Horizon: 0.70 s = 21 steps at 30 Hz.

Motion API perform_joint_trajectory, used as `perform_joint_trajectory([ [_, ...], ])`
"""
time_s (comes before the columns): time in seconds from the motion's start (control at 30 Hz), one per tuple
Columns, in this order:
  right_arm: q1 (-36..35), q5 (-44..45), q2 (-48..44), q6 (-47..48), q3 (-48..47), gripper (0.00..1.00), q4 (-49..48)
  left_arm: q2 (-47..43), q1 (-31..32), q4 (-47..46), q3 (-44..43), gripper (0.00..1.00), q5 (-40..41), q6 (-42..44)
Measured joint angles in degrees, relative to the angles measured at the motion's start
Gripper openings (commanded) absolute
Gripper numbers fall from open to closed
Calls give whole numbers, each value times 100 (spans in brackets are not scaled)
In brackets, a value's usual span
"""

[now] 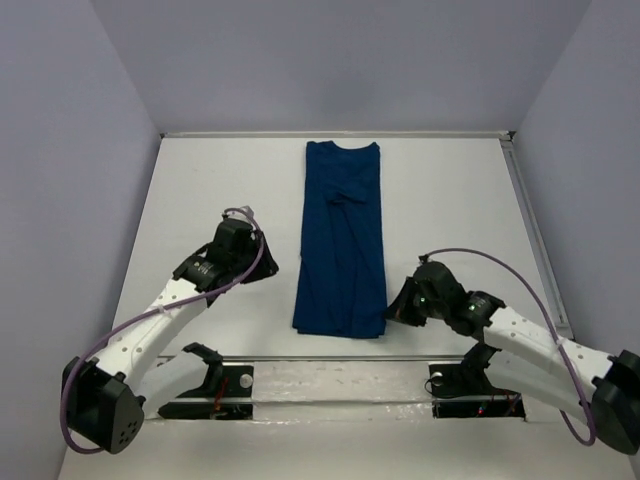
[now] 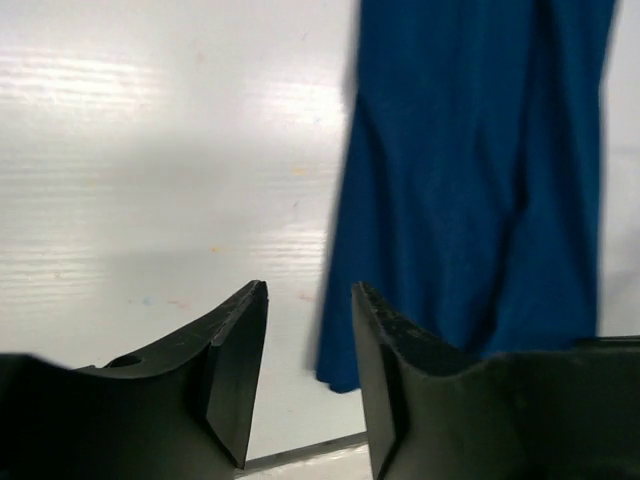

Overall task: Fold and stack the t-shirts
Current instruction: Rotate the tshirt 90 degrees, then grab the bottom of the folded rectangular tshirt with both arms

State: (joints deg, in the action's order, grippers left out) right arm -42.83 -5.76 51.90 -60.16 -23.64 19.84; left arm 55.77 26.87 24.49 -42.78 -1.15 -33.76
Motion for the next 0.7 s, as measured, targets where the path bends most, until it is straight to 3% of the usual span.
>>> perform_joint_trajectory([
  [0.03, 0, 0, -319, -2, 26, 52, 319, 52, 0, -15, 238, 50, -70, -26],
  [0.1, 4, 0, -586, -2, 63, 69, 682, 107, 2, -20, 579, 52, -173, -83],
  [0.17, 7, -2, -820, -26, 103, 75, 1084, 160, 39, 17, 796, 53, -269, -162],
  [0.33, 7, -63, -748, -2, 109, 71, 1335, 315, 173, -367, 1036, 53, -763, -424],
  [0.5, 7, -94, -378, -39, 205, 54, 1152, 437, 413, -774, 1631, 53, -1252, -754],
  [0.7, 7, -291, -170, -251, 507, 48, 623, 811, 638, -1333, 1899, 46, -1687, -1067],
])
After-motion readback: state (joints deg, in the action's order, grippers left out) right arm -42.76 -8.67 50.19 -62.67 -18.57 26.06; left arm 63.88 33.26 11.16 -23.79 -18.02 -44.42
